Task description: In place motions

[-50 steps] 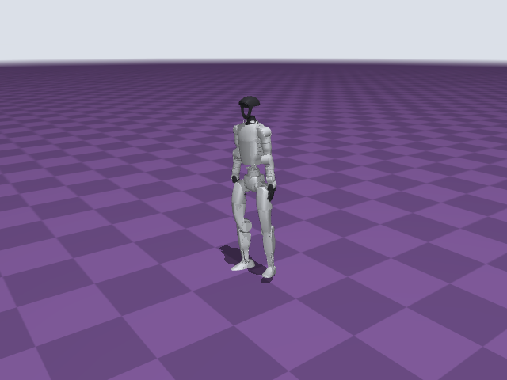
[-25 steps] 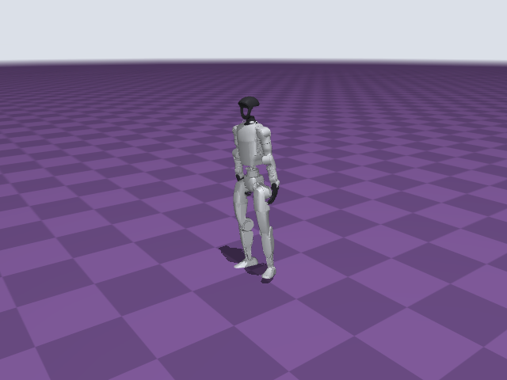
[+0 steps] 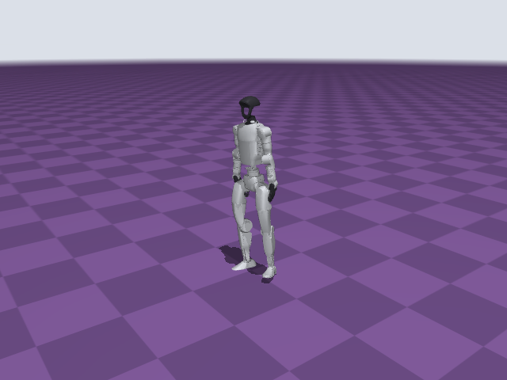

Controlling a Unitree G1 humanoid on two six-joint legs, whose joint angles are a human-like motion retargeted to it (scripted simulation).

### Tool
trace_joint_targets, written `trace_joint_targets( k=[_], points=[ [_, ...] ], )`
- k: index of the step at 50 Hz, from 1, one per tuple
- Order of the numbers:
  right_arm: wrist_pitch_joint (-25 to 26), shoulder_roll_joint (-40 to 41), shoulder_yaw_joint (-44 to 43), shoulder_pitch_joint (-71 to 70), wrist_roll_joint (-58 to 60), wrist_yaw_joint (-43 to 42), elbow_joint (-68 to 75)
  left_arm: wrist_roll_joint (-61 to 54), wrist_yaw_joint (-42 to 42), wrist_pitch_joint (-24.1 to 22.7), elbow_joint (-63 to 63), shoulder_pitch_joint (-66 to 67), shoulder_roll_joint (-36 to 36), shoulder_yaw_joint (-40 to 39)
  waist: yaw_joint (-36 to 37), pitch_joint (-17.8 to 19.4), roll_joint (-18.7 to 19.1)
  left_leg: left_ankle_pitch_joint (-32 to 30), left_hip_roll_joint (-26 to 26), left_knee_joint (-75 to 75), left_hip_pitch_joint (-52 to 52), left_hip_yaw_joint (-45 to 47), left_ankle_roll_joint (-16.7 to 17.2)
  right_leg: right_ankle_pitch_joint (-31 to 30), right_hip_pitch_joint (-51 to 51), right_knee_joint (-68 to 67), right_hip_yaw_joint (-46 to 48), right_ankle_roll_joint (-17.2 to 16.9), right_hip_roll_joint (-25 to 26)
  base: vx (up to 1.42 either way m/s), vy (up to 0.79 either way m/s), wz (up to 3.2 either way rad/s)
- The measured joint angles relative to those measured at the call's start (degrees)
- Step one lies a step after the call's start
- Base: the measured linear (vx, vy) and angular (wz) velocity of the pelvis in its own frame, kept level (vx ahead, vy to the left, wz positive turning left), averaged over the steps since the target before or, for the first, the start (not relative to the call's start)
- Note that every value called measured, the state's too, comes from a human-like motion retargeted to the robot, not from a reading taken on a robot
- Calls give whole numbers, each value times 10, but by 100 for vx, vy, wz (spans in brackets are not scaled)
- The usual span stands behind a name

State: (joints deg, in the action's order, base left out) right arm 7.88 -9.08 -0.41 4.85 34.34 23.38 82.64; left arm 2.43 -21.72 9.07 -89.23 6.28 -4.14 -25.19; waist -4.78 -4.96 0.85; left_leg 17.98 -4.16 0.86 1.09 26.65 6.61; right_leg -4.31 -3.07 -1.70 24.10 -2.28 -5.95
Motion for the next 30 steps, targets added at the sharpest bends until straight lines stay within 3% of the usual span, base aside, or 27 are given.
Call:
trace_joint_targets(
  k=[12, 30],
  points=[
    [12, -11, -20, 5, -28, -21, 43, 0, 5, 4, -25, 13, -6, -8, 96, -10, 0, 8, -17, -2, 11, 97, 10, 19, -27, -31, -97, -16, 6, 0, 1, -68],
    [4, -5, -10, 4, -18, -15, 22, 1, 1, 3, -12, 9, -1, -2, 47, 0, 1, 3, -10, -1, 6, 48, 6, 6, -14, -15, -50, -9, 1, -1, 0, 21]
  ],
)
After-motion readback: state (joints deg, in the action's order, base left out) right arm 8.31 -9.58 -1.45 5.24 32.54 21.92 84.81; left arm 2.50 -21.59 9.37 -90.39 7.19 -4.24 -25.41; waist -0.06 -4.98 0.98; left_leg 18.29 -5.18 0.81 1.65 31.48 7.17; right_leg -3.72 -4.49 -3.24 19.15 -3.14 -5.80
